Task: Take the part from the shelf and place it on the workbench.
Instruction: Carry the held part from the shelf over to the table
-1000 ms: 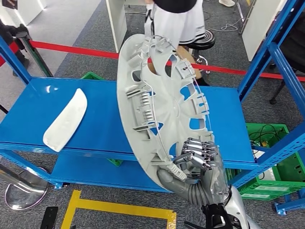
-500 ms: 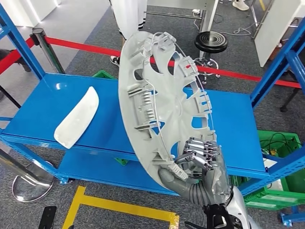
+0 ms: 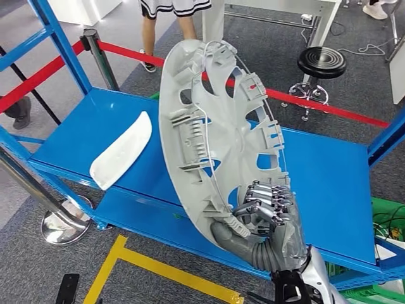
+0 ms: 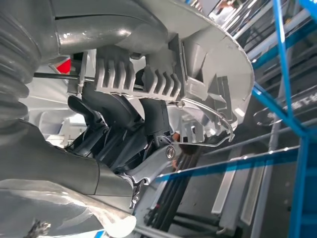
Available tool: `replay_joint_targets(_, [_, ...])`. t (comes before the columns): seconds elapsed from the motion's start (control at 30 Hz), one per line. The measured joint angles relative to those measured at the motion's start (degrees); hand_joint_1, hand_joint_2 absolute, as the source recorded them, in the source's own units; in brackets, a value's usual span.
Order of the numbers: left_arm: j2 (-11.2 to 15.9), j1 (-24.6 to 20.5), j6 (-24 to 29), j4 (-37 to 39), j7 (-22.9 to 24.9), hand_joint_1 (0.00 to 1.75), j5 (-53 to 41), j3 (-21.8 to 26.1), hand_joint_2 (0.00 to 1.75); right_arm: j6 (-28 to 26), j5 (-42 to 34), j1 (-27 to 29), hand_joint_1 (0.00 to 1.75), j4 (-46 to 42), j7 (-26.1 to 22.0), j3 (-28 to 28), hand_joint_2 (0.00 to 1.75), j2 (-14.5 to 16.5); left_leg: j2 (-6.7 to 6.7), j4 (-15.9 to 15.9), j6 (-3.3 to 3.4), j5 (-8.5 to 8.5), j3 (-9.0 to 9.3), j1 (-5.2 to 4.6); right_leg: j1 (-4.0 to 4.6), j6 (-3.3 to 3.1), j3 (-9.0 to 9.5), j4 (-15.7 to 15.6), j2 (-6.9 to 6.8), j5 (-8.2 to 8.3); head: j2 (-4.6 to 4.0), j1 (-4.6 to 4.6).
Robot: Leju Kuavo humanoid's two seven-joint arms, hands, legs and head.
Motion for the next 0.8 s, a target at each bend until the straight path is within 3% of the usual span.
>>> replay_joint_targets(0.03, [0.0, -0.1, 0.0, 0.0, 0.0, 0.0, 0.0, 0.0, 1.75, 0.0, 0.0, 0.0, 1.75, 0.0, 0.1, 0.0, 1.75, 0.0, 1.28, -2.9, 0.42, 1.29, 1.09, -0.41, 0.15, 0.21, 0.32, 0.0, -0.49, -0.22, 0.01, -0.04])
replay_joint_targets(0.1, [0.0, -0.2, 0.0, 0.0, 0.0, 0.0, 0.0, -0.1, 1.75, 0.0, 0.0, -0.1, 1.75, 0.0, 0.2, 0.0, 1.75, 0.0, 2.69, -5.1, 0.97, 1.51, 1.73, -1.07, 0.44, 0.72, 0.55, -0.2, -1.64, -0.41, 0.01, -0.05])
replay_joint_targets(0.17, [0.0, -0.2, 0.0, 0.0, 0.0, 0.0, 0.1, -0.1, 1.75, 0.1, 0.1, -0.2, 1.75, 0.0, 0.4, 0.0, 1.75, 0.0, 1.59, -5.7, 1.41, 1.67, 1.65, -0.99, 0.47, 1.29, 0.58, -0.3, -2.54, -0.65, 0.01, -0.05])
replay_joint_targets(0.23, [-0.1, -0.1, 0.1, 0.0, 0.1, 0.0, 0.1, -0.1, 1.75, 0.3, 0.1, -0.4, 1.75, 0.0, 0.5, 0.1, 1.75, 0.0, 0.28, -6.3, 1.97, 2.03, 1.9, -0.67, 0.25, 1.69, -0.25, 1.5, -0.55, -2.24, 0.0, 0.04])
replay_joint_targets(0.3, [-0.1, -0.3, 0.1, 0.0, 0.1, 0.0, 0.1, -0.3, 1.75, 0.6, 0.1, -0.5, 1.75, 0.0, 0.6, 0.2, 1.75, 0.0, -1.0, -6.5, 2.37, 2.22, 2.0, -0.55, 0.1, 1.79, -3.2, 7.7, 2.47, -5.34, 0.0, 0.22])
replay_joint_targets(0.37, [-0.1, -0.4, 0.1, 0.0, 0.1, 0.0, 0.1, -0.4, 1.75, 0.8, 0.0, -0.5, 1.75, 0.0, 0.6, 0.4, 1.75, 0.0, -2.51, -6.5, 2.51, 2.21, 2.02, -0.62, 0.13, 1.86, -6.86, 14.4, 3.46, -7.21, 0.0, 0.29])
replay_joint_targets(0.4, [-0.1, -0.4, 0.1, 0.0, 0.1, 0.0, 0.1, -0.5, 1.75, 0.9, 0.0, -0.5, 1.75, 0.0, 0.6, 0.5, 1.75, 0.0, -3.34, -6.4, 2.53, 2.19, 2.07, -0.65, 0.13, 1.87, -7.72, 15.3, 3.6, -6.61, -0.01, 0.29])
replay_joint_targets(0.43, [-0.1, -0.4, 0.1, 0.0, 0.2, 0.0, 0.1, -0.5, 1.75, 1.0, 0.0, -0.6, 1.75, 0.0, 0.6, 0.7, 1.75, 0.0, -4.22, -6.4, 2.51, 2.16, 2.18, -0.66, 0.11, 1.82, -7.58, 14.1, 3.76, -4.93, 0.0, 0.31])
replay_joint_targets(0.47, [-0.2, -0.4, 0.1, 0.1, 0.2, 0.0, 0.1, -0.5, 1.75, 1.0, -0.1, -0.7, 1.75, 0.0, 0.6, 0.8, 1.75, 0.0, -5.05, -6.4, 2.43, 2.1, 2.3, -0.63, 0.05, 1.74, -6.44, 10.8, 4.24, -2.49, -0.01, 0.31])
replay_joint_targets(0.53, [-0.2, -0.4, 0.1, 0.1, 0.2, 0.0, 0.1, -0.6, 1.75, 1.2, 0.0, -1.0, 1.75, 0.0, 0.6, 0.9, 1.75, 0.0, -6.56, -6.1, 2.06, 1.93, 2.24, -0.58, -0.26, 1.53, -3.39, 3.7, 6.69, 0.85, 0.0, 0.27])
replay_joint_targets(0.6, [-0.2, -0.5, 0.1, 0.1, 0.2, 0.0, 0.1, -0.7, 1.75, 1.3, 0.0, -1.3, 1.75, 0.0, 0.6, 1.1, 1.75, 0.0, -7.8, -5.9, 1.39, 2.02, 1.58, -0.41, -0.35, 1.37, -1.88, 0.6, 8.23, 1.17, -0.01, 0.22])
replay_joint_targets(0.67, [-0.1, -0.3, 0.1, 0.1, 0.2, 0.0, 0.1, -0.8, 1.75, 1.4, 0.0, -1.4, 1.75, 0.0, 0.6, 1.2, 1.75, 0.0, -8.84, -5.9, 0.69, 2.21, 1.05, -0.19, -0.28, 1.12, -1.62, 0.2, 7.26, 1.05, -0.01, 0.23])
replay_joint_targets(0.73, [-0.2, -0.2, 0.1, 0.1, 0.2, 0.0, 0.0, -0.8, 1.75, 1.4, 0.0, -1.6, 1.75, 0.0, 0.7, 1.3, 1.75, 0.0, -7.19, -4.3, 0.07, 1.27, 0.33, -0.34, -0.41, 0.55, -1.14, -0.2, 5.85, 1.07, 0.0, -0.17])
replay_joint_targets(0.8, [-0.2, -0.4, 0.1, 0.2, 0.2, 0.0, 0.0, -0.9, 1.75, 1.4, 0.0, -1.7, 1.75, 0.0, 0.7, 1.4, 1.75, 0.0, -3.82, 1.5, -0.47, -1.59, -2.42, -0.46, -0.35, -0.08, -0.61, -0.4, 4.15, 0.87, 0.0, -0.68])
